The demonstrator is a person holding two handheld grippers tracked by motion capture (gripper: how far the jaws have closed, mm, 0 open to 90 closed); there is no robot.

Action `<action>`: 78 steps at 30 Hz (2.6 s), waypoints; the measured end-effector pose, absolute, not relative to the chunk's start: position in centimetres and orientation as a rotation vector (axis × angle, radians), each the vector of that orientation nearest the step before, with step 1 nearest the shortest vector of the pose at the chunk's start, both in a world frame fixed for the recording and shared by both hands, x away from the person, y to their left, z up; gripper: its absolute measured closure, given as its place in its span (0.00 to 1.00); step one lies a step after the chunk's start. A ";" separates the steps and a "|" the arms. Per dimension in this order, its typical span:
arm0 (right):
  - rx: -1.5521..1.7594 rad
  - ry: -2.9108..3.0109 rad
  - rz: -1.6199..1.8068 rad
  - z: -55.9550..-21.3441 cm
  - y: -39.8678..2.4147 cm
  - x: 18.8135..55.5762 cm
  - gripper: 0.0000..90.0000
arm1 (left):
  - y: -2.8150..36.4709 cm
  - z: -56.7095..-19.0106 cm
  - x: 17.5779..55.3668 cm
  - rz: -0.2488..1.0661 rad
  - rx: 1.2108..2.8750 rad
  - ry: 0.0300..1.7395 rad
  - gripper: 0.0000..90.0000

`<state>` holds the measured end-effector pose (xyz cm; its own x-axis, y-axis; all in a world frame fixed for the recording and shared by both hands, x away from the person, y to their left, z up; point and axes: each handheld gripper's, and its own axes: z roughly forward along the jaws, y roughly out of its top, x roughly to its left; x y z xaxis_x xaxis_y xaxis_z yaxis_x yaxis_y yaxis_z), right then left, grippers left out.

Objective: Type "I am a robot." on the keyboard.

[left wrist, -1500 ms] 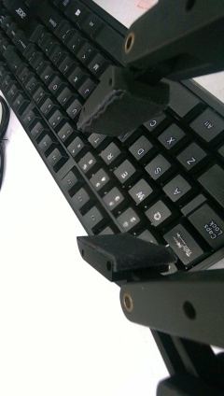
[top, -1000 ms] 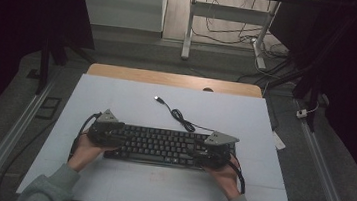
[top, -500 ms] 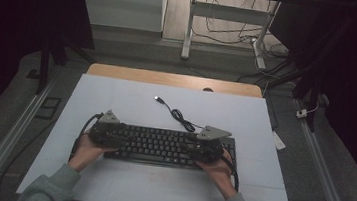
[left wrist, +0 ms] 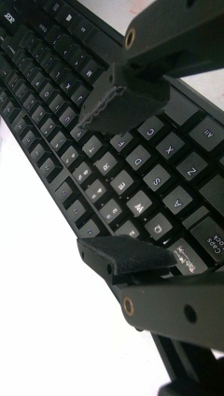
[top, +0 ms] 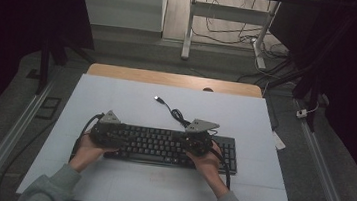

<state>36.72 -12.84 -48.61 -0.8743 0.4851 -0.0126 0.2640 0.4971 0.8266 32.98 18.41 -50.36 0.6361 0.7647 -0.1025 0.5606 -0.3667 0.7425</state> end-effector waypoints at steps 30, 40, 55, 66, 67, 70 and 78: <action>0.650 2.617 1.179 -51.3 -10.3 38.1 0.99 | 18.3 -50.5 33.0 0.332 2.085 1.030 0.40; 0.648 2.633 1.152 -51.6 -10.0 38.2 1.00 | 18.3 -50.5 33.0 0.332 2.089 1.028 0.40; 0.683 2.575 1.230 -50.7 -12.7 37.3 1.00 | 18.6 -50.4 32.9 0.336 2.074 1.033 0.40; 0.724 2.497 1.257 -50.3 -16.6 35.7 0.70 | 18.6 -50.4 32.9 0.337 2.071 1.039 0.40; 0.718 2.485 1.257 -50.2 -17.0 35.4 0.68 | 18.7 -50.4 32.9 0.335 2.068 1.041 0.40; 0.722 2.460 1.298 -50.0 -18.1 35.0 0.64 | 18.7 -50.4 32.9 0.328 2.057 1.049 0.40; 0.724 2.462 1.311 -50.2 -19.8 33.9 0.56 | 19.3 -50.3 33.1 0.320 2.018 1.083 0.39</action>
